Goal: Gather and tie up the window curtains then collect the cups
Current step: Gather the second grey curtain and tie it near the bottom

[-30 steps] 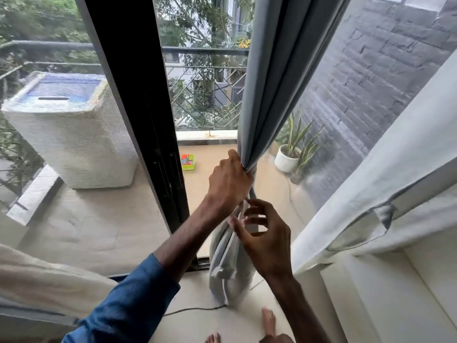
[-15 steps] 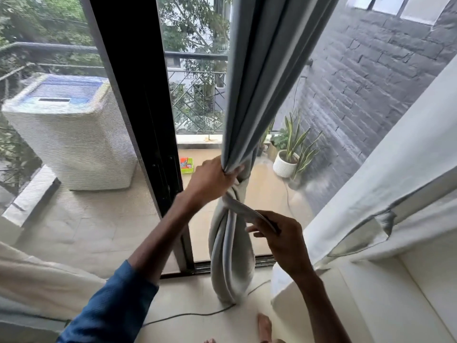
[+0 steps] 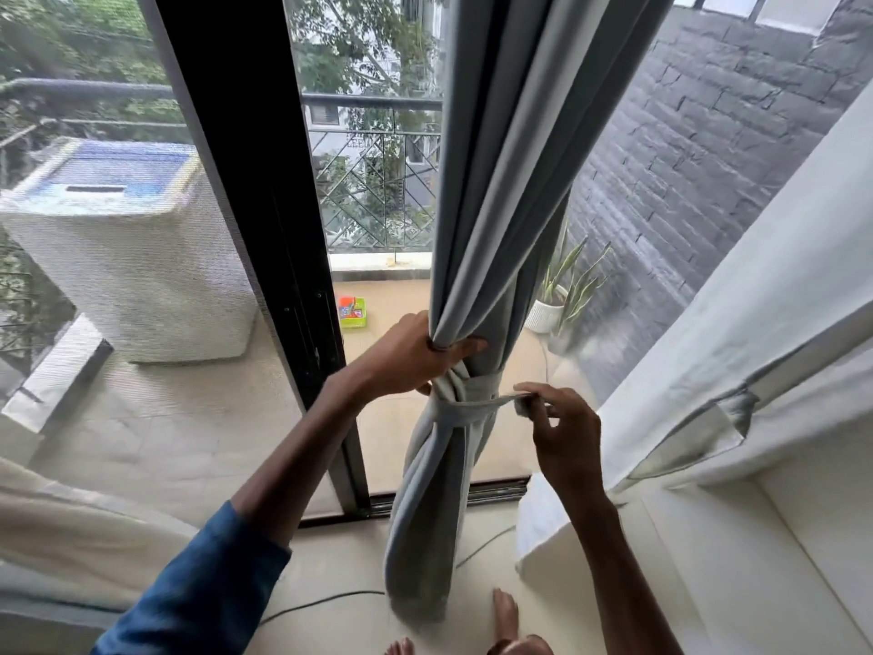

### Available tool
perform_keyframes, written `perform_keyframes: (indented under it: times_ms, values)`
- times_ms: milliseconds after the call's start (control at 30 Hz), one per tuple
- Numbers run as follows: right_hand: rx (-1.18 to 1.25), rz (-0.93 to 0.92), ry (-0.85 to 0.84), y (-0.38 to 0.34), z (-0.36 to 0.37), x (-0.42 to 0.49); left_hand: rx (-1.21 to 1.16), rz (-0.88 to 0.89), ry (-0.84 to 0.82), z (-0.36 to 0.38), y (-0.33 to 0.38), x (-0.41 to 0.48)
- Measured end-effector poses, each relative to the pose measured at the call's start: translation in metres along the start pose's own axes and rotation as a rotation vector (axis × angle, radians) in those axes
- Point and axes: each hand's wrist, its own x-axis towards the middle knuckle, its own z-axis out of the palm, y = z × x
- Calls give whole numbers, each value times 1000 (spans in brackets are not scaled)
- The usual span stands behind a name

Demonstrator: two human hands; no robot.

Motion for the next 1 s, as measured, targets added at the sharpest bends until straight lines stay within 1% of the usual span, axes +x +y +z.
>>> perform_keyframes:
  times_ms: [67, 167, 233, 300, 367, 467, 533, 633, 733, 867, 900, 1000]
  values:
    - [44, 36, 42, -7, -6, 6, 10, 13, 8, 2, 1, 1]
    - [154, 86, 163, -23, -13, 12, 20, 26, 32, 1, 0, 4]
    - [202, 43, 208, -35, -17, 14, 36, 28, 49, 1, -2, 5]
    - [252, -60, 204, -49, -21, 14, 106, 44, 82, 0, -3, 6]
    - [256, -206, 170, -62, -20, 15, 160, 74, 89, 0, -4, 6]
    - [120, -439, 120, -68, -12, 21, 211, 136, 82, 1, -3, 6]
    - [21, -519, 68, -63, -6, 27, 237, 164, 91, -1, -3, 6]
    - [-147, -491, -11, -60, -3, 30, 292, 167, 65, -6, -3, 5]
    - [-230, -472, -88, -69, -6, 31, 318, 153, 41, -9, -7, 6]
    - [-408, -422, -297, -78, -8, 39, 300, 151, 26, -6, -7, 8]
    - [-435, -431, -341, -80, -9, 42, 296, 155, 15, -5, -5, 7]
    - [-519, -549, -442, -85, -13, 56, 279, 183, -13, 1, -3, 5]
